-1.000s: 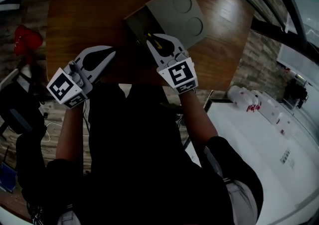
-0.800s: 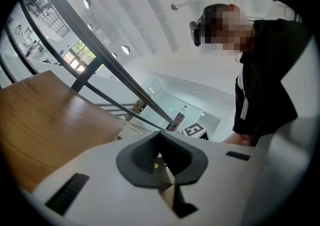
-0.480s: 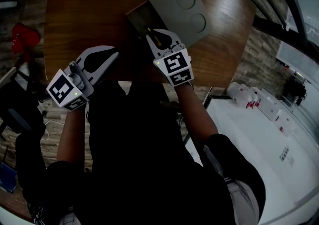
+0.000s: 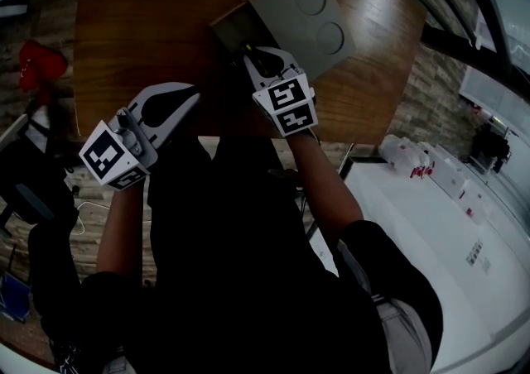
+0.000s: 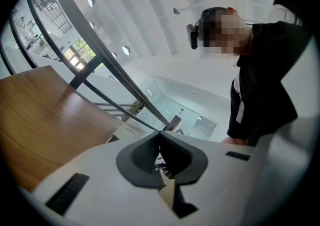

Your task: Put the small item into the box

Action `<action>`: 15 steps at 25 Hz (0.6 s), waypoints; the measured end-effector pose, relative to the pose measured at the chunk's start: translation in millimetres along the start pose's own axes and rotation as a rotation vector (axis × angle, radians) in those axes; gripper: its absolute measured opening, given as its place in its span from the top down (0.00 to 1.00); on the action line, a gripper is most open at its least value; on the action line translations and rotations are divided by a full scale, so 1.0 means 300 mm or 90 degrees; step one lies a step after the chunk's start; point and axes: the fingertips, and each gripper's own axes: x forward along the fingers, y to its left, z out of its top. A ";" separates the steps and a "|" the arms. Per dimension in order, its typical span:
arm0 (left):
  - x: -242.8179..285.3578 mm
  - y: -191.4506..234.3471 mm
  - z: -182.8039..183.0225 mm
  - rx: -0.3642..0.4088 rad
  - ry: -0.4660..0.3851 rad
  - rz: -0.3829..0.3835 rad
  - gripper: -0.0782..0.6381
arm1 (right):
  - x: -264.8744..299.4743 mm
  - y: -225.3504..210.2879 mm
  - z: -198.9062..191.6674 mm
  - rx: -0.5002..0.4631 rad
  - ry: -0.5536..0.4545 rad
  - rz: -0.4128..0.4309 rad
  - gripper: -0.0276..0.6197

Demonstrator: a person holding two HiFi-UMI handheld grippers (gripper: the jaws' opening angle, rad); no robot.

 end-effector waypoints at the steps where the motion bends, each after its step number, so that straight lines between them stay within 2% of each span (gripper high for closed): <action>1: -0.005 0.001 -0.008 0.003 0.007 0.000 0.87 | 0.006 0.002 -0.003 0.001 0.005 0.001 0.86; 15: -0.006 -0.002 -0.033 -0.023 0.012 -0.017 0.87 | 0.049 0.010 -0.018 0.009 0.043 0.004 0.86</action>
